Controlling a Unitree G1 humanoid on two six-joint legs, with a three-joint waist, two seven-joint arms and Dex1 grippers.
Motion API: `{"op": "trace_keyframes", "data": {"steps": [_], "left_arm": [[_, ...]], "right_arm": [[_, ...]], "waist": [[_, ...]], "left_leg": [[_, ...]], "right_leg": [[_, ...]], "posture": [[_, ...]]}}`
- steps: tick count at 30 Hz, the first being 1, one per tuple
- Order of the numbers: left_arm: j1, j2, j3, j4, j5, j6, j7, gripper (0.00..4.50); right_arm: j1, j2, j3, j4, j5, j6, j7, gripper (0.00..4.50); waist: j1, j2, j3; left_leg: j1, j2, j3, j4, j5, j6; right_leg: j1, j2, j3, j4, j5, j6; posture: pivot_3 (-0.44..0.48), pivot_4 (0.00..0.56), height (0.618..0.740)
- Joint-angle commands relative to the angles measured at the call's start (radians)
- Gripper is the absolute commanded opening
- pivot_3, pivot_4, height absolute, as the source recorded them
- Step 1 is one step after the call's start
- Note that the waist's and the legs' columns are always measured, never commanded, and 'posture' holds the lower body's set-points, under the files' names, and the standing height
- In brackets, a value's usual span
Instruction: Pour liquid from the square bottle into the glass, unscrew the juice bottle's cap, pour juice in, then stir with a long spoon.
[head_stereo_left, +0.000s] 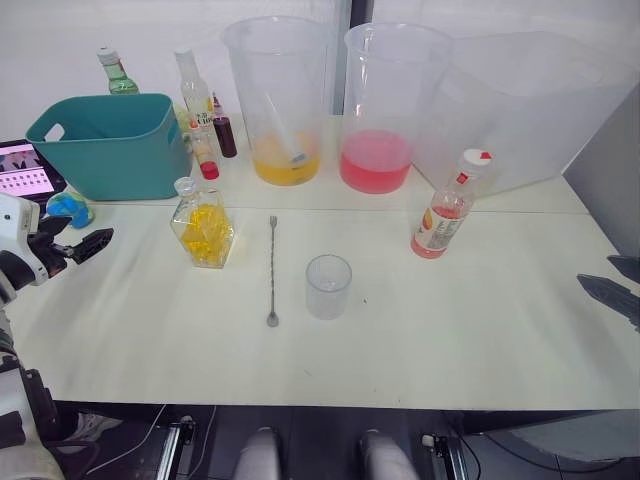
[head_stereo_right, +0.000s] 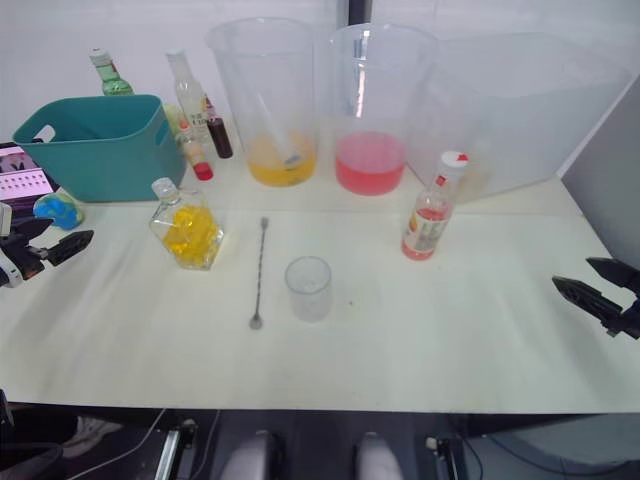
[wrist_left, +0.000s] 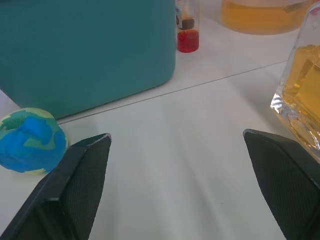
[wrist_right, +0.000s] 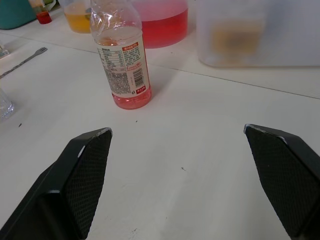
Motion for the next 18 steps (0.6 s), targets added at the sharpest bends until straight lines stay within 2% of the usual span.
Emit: {"op": "trace_keyframes", "data": {"steps": [1, 5, 8, 13, 15, 18], "left_arm": [[0.016, 0.019, 0.03, -0.021, -0.033, -0.004, -0.028, 4.48], [0.114, 0.033, 0.095, -0.058, -0.103, 0.027, -0.105, 4.48], [0.228, 0.023, 0.165, -0.16, -0.179, 0.058, -0.148, 4.48], [0.544, -0.07, 0.313, -0.533, -0.318, 0.171, -0.113, 4.48], [0.693, -0.152, 0.356, -0.748, -0.359, 0.212, -0.059, 4.48], [0.864, -0.304, 0.387, -1.033, -0.36, 0.205, 0.09, 4.48]], "right_arm": [[-0.025, -0.038, -0.035, -0.047, 0.06, 0.042, 0.024, 4.5], [-0.116, -0.066, 0.016, -0.175, 0.166, 0.19, 0.049, 4.5], [-0.186, -0.076, 0.09, -0.246, 0.207, 0.266, 0.055, 4.5], [-0.371, -0.062, 0.247, -0.286, 0.225, 0.322, 0.062, 4.5], [-0.449, -0.041, 0.311, -0.293, 0.216, 0.322, 0.062, 4.5], [-0.55, 0.0, 0.406, -0.311, 0.202, 0.319, 0.083, 4.5]], "waist": [[0.0, 0.0, 0.0], [-0.018, 0.004, 0.0], [-0.029, 0.003, 0.0], [-0.031, 0.003, 0.0], [-0.026, 0.003, 0.0], [-0.02, 0.003, 0.0]], "left_leg": [[0.0, 0.0, 0.0, 0.0, 0.0, 0.0], [0.001, 0.0, 0.001, 0.0, 0.0, 0.0], [0.001, 0.002, 0.0, -0.001, 0.0, 0.0], [0.0, 0.002, 0.0, -0.001, 0.0, 0.0], [0.0, 0.002, 0.001, 0.0, 0.0, 0.0], [0.0, 0.001, 0.001, 0.0, 0.0, 0.0]], "right_leg": [[0.0, 0.0, 0.0, 0.0, 0.0, 0.0], [-0.001, 0.0, 0.002, 0.002, 0.0, 0.0], [-0.001, 0.001, 0.001, 0.003, 0.0, 0.0], [-0.002, 0.0, 0.002, 0.002, 0.0, 0.0], [-0.002, 0.0, 0.002, 0.002, 0.0, -0.001], [-0.001, -0.001, 0.002, 0.002, 0.0, -0.001]], "posture": [[0.0, 0.15, 0.728], [0.0, 0.15, 0.728], [0.0, 0.15, 0.728], [0.0, 0.15, 0.728], [0.0, 0.15, 0.728], [0.0, 0.15, 0.728]]}}
